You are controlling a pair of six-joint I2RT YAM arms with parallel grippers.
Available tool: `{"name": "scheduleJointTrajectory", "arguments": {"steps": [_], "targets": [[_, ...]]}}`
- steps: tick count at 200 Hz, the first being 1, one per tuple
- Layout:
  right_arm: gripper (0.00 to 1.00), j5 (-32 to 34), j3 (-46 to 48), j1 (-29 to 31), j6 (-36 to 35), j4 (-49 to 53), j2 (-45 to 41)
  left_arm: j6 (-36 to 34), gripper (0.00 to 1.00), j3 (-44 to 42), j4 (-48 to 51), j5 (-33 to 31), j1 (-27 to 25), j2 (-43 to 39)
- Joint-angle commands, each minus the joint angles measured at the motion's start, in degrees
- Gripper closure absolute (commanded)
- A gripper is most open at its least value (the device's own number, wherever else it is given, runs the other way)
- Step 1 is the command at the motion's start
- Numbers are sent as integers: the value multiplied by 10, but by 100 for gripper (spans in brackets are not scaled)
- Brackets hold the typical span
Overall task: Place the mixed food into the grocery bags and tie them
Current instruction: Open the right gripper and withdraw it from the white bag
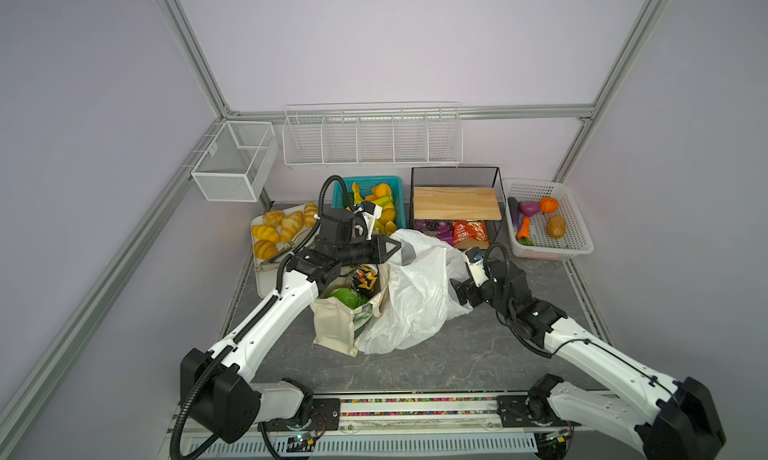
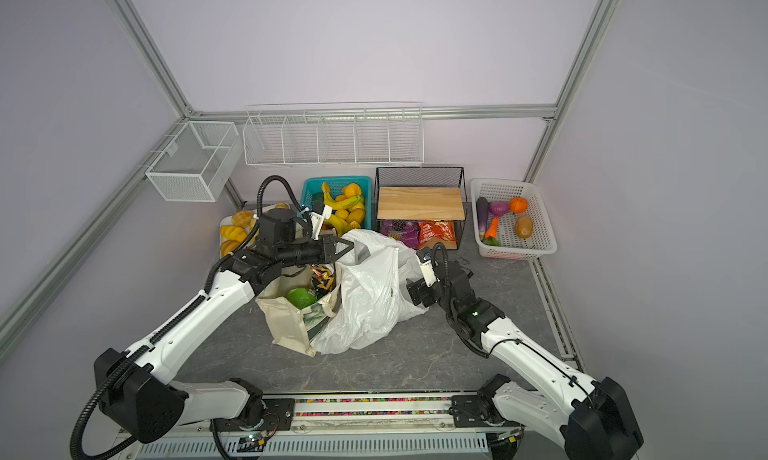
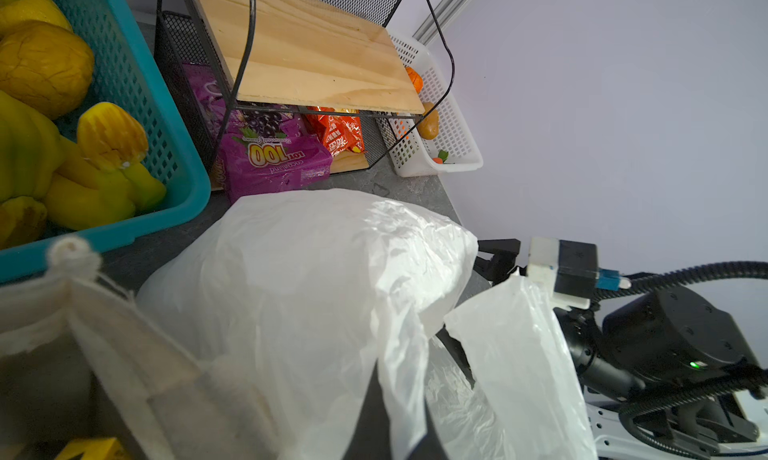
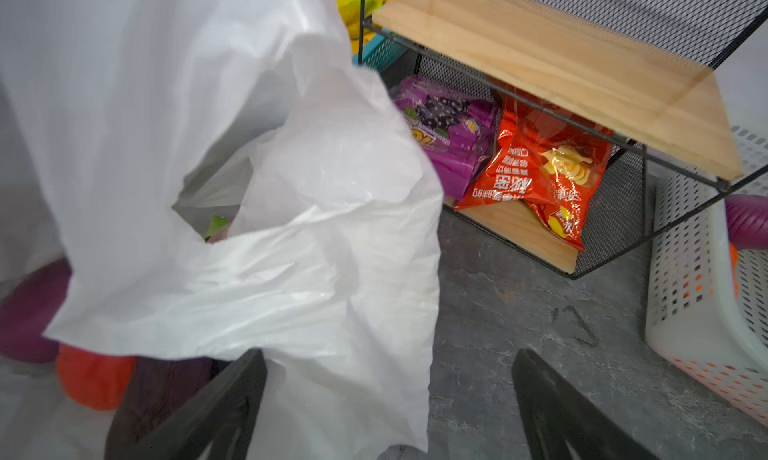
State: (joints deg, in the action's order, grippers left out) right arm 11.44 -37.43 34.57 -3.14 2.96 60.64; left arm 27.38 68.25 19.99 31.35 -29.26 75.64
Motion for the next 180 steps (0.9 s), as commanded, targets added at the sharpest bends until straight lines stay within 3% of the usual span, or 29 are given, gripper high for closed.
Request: {"name": "scheduleJointTrajectory", "arguments": {"steps": [1, 83, 108, 180], "targets": [[6, 10, 21, 2, -14, -31, 11, -3, 100, -2, -3, -4, 2, -1], [5, 37, 26, 2, -51, -152, 95, 0, 100, -2, -4, -1, 2, -3], [0, 30, 34, 2, -59, -191, 74, -1, 100, -2, -3, 0, 3, -4], [14, 23, 51, 1, -79, -232, -19, 0, 100, -2, -5, 1, 3, -3]]}}
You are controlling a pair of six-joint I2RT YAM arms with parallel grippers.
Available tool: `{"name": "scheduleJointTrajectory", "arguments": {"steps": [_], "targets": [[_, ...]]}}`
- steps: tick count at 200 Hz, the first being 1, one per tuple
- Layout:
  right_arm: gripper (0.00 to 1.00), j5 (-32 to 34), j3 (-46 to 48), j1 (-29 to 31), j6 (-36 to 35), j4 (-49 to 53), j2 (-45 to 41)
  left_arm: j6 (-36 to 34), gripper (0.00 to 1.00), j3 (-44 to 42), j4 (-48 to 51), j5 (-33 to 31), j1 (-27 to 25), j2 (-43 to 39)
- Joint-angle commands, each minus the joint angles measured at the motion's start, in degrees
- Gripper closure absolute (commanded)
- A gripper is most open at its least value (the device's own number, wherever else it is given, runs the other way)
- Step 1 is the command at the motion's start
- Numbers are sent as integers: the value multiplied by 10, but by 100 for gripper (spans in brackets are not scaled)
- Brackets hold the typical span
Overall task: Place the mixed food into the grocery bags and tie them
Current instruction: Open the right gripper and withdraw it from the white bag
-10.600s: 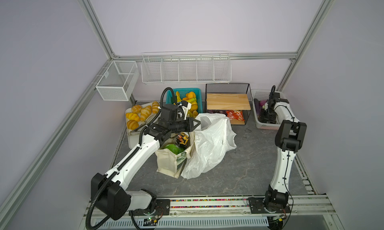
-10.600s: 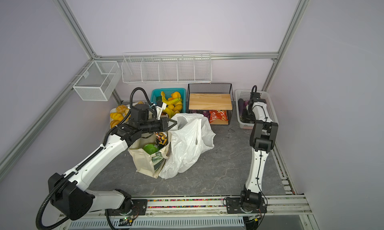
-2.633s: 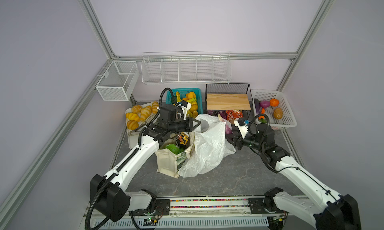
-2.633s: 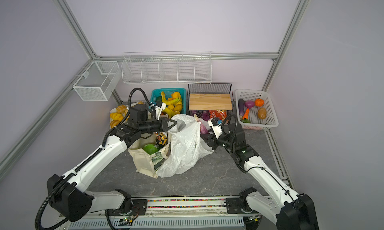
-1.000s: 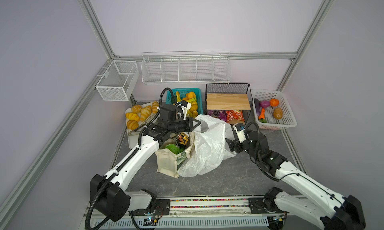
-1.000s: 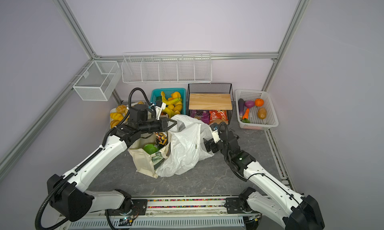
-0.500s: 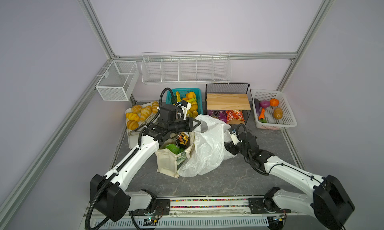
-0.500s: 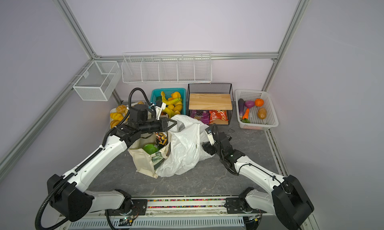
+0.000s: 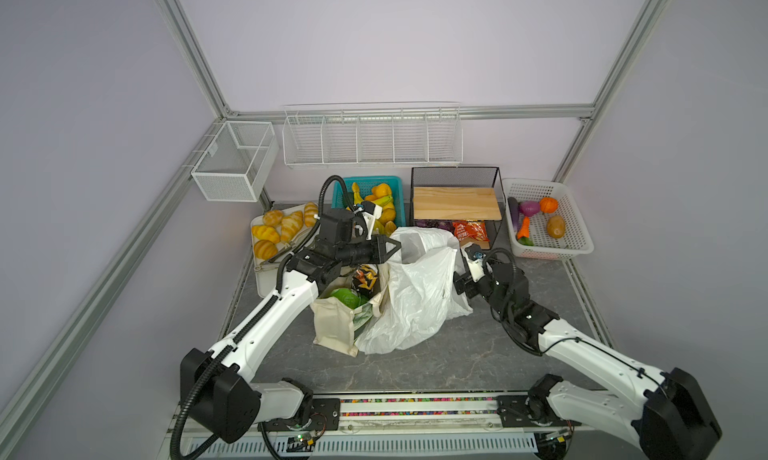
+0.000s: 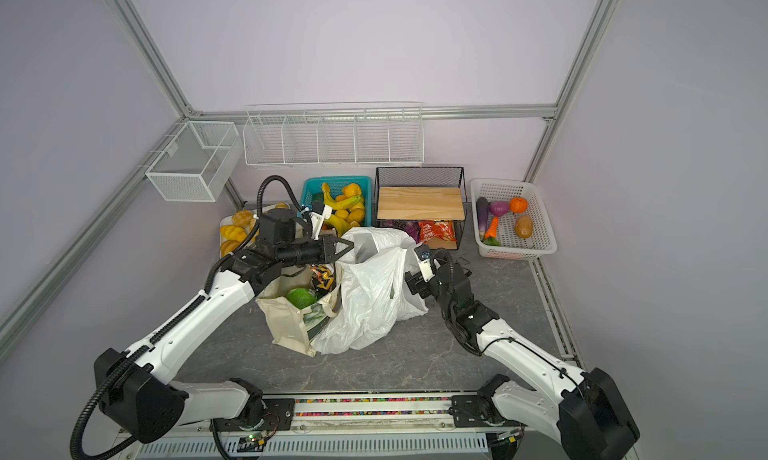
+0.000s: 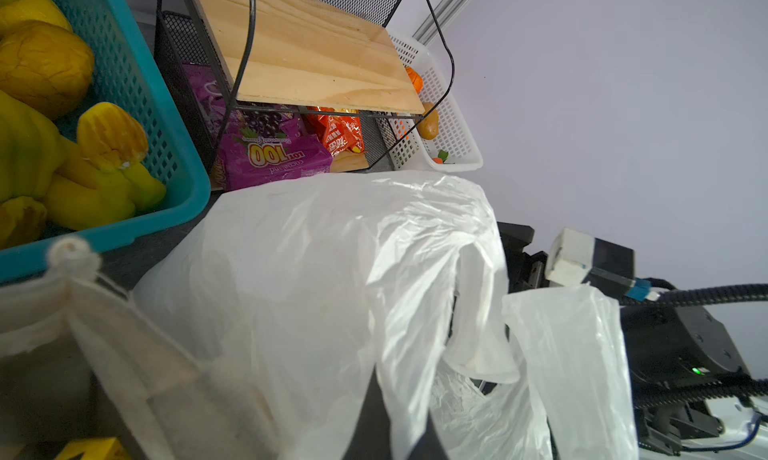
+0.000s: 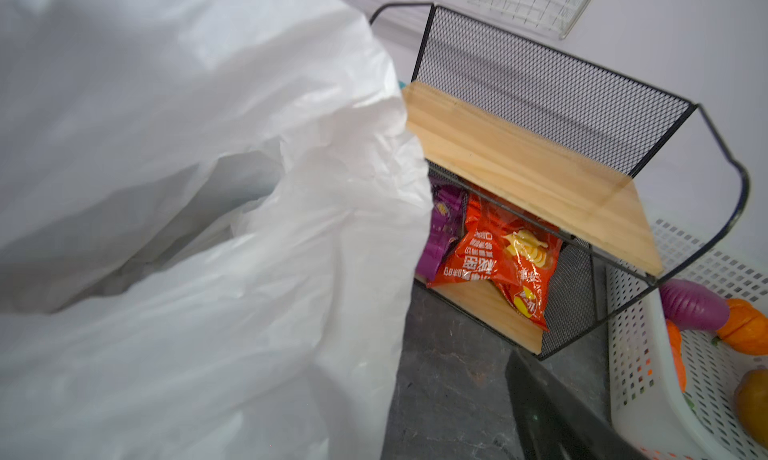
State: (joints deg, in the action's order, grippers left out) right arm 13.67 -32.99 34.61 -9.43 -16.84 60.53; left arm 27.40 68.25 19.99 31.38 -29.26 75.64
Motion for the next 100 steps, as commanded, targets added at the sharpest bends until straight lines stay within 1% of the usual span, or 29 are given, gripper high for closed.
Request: {"name": "scheduleJointTrajectory", "arguments": {"steps": [1, 22, 54, 85, 100], "targets": [[14, 1, 6, 1, -16, -34, -18, 0, 100, -2, -4, 1, 3, -3], [23, -10, -3, -1, -14, -30, -19, -1, 100, -2, -4, 0, 2, -2], [36, -52, -17, -2, -2, -35, -16, 0, 100, -2, -4, 1, 2, -2], [43, -100, -35, -5, 5, -34, -14, 0, 100, -2, -4, 1, 3, -2], [48, -112, -47, -7, 10, -29, -12, 0, 100, -2, -4, 1, 2, -1]]}}
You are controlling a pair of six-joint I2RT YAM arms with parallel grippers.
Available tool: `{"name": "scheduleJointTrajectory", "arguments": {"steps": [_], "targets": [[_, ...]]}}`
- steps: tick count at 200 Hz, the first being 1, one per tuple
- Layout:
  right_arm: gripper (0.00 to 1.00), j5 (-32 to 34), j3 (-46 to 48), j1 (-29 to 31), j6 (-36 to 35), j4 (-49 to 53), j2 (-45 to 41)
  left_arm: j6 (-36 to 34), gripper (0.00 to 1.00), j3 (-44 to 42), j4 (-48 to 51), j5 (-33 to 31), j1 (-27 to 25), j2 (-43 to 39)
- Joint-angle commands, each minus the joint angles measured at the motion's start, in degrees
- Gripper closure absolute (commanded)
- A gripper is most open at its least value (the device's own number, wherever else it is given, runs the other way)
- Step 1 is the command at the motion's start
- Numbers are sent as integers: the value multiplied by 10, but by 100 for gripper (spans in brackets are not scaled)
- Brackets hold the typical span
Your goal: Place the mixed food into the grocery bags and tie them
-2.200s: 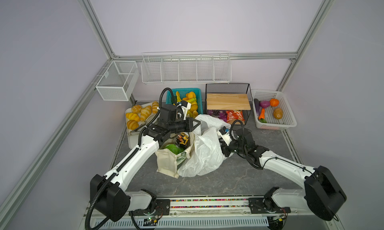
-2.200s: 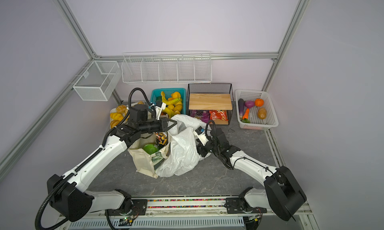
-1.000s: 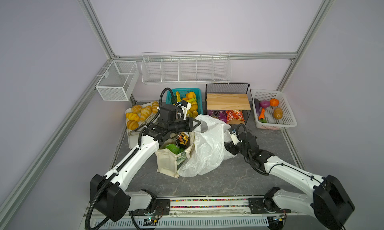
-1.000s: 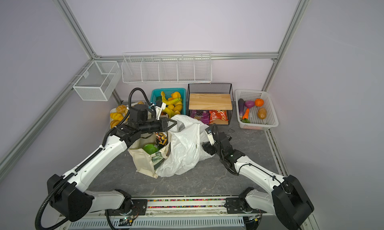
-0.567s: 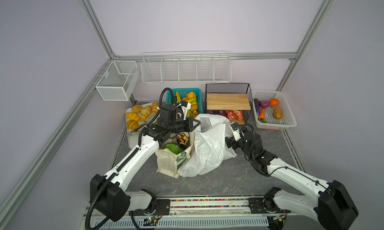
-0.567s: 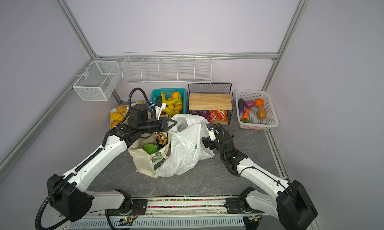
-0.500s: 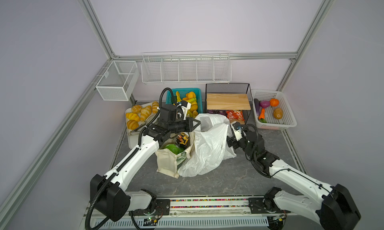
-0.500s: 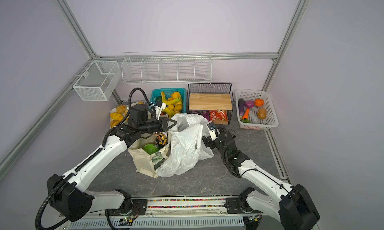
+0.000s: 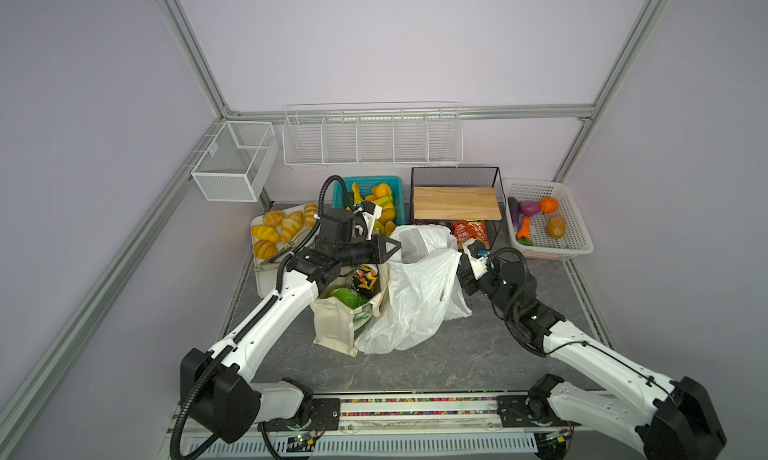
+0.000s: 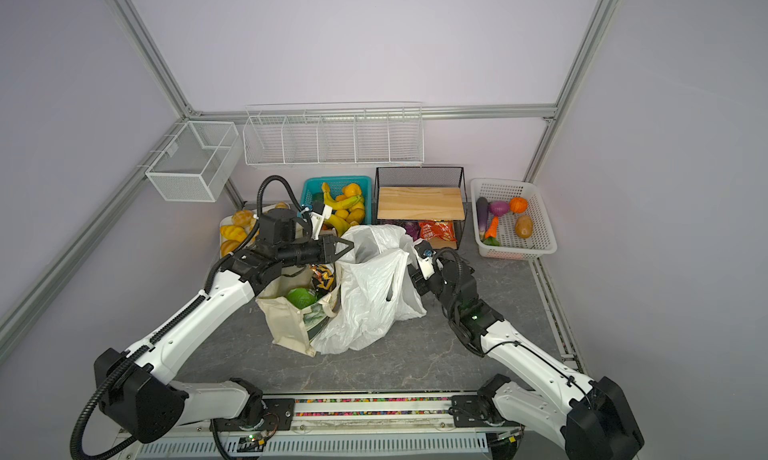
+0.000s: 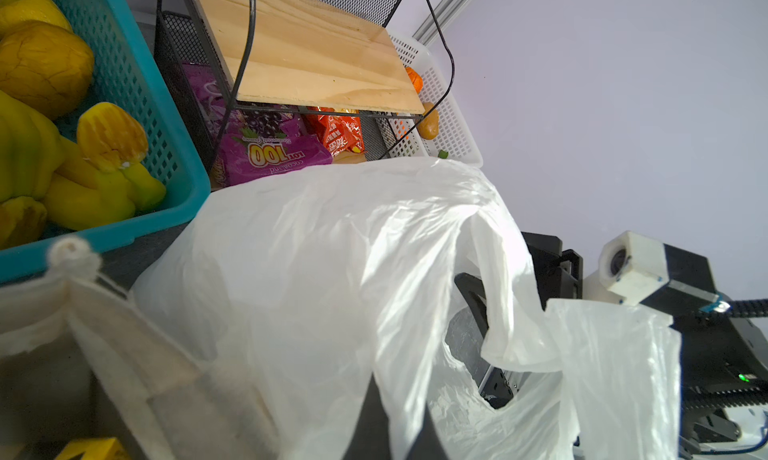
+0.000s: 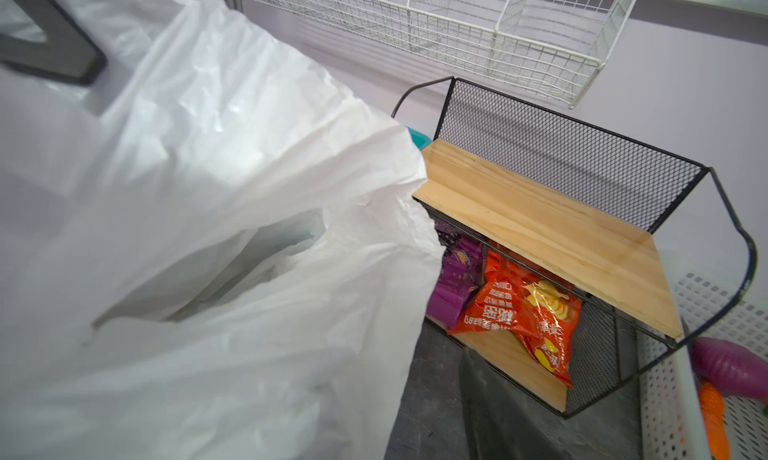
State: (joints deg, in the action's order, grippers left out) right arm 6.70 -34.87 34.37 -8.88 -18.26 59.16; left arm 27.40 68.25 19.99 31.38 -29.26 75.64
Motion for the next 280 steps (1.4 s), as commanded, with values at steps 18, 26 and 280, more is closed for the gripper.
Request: {"name": "scheduleJointTrajectory", "arguments": {"steps": [18, 26, 280], "targets": [[56, -63, -38, -9, 14, -10, 1, -1, 100, -2, -4, 1, 3, -2], [61, -70, -42, -12, 21, -7, 0, -1, 100, -2, -5, 1, 3, -1], [94, -93, -151, -62, 319, 343, -69, -342, 32, 85, 57, -429, -445, -74]]}}
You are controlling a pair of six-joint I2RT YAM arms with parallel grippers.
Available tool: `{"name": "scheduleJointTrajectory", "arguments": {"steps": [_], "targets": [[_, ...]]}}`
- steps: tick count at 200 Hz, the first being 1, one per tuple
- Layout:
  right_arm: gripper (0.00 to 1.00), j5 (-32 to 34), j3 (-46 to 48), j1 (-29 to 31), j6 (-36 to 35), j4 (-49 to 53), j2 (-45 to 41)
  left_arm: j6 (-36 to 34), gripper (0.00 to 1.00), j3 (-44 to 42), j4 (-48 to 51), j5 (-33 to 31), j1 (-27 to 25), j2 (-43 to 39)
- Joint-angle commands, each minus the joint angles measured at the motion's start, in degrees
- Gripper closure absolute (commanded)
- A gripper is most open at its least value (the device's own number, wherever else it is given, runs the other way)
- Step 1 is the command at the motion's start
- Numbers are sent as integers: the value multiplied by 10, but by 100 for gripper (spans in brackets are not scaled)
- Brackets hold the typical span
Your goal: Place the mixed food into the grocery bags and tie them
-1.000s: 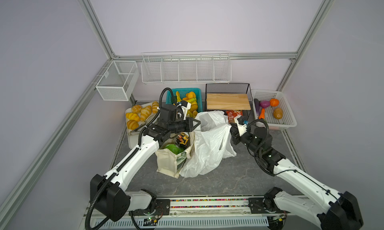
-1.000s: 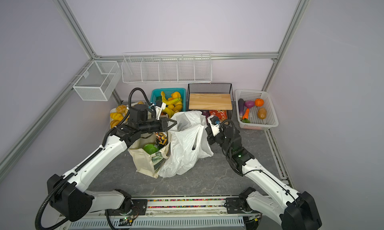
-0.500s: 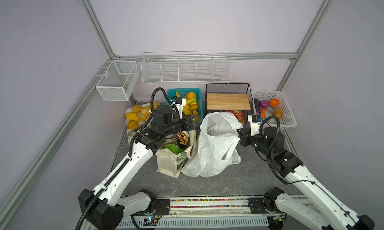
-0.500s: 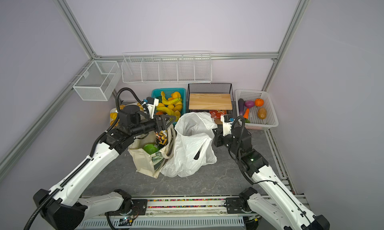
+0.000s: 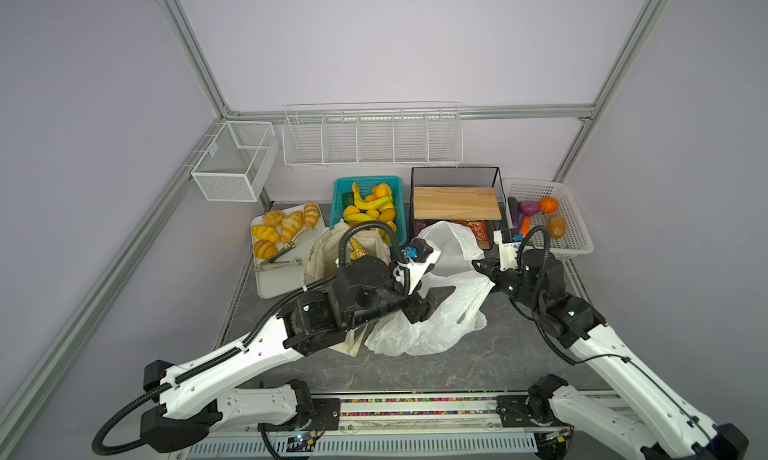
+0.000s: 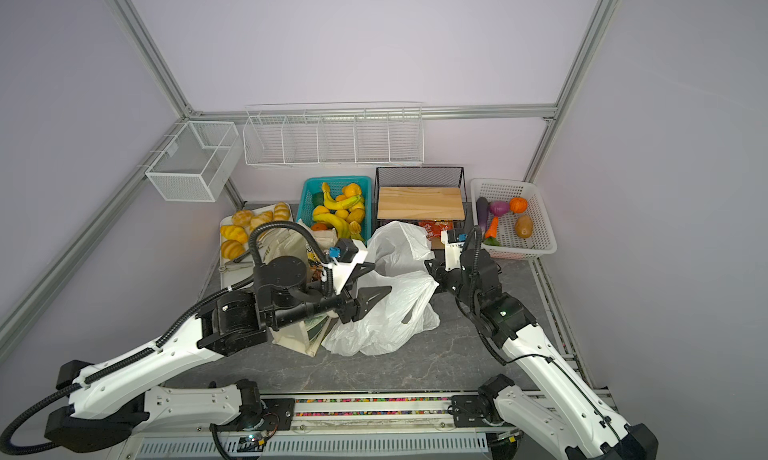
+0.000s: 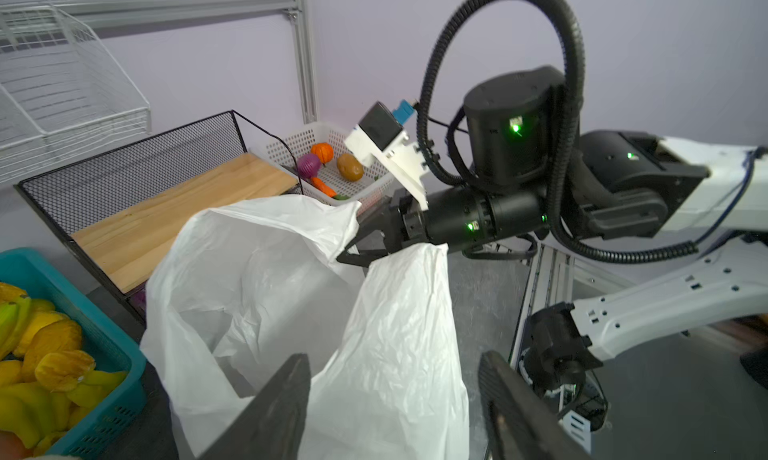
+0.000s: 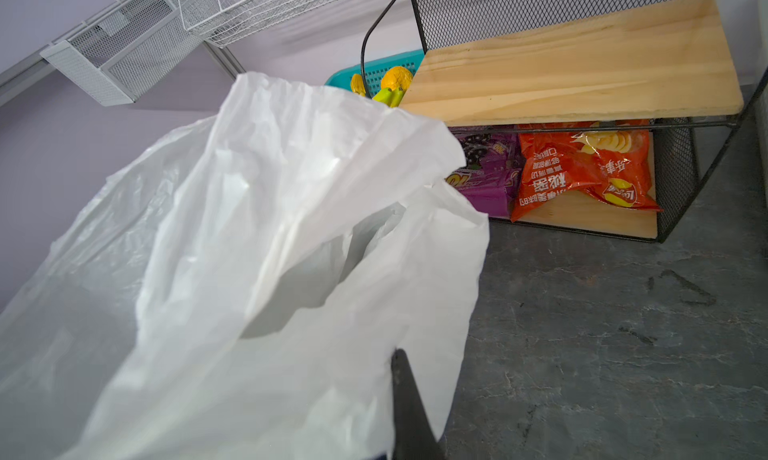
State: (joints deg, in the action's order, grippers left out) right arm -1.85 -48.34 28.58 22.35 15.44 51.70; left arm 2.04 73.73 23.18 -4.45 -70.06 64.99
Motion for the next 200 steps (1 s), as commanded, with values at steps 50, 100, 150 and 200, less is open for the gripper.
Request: {"name": "scheduleJointTrajectory", "arguments": {"steps": [50, 100, 150, 200], "targets": [[94, -12, -17, -6, 5, 2, 8, -146, 24, 71, 25, -152, -67, 114], [94, -15, -17, -9, 3, -1, 15, -171, 27, 91, 19, -186, -76, 178], [94, -2, -17, -13, -5, 8, 8, -170, 56, 65, -3, -202, -76, 183], [94, 68, -16, -19, -34, 49, -66, -136, 100, -17, -108, -241, -67, 92]]}}
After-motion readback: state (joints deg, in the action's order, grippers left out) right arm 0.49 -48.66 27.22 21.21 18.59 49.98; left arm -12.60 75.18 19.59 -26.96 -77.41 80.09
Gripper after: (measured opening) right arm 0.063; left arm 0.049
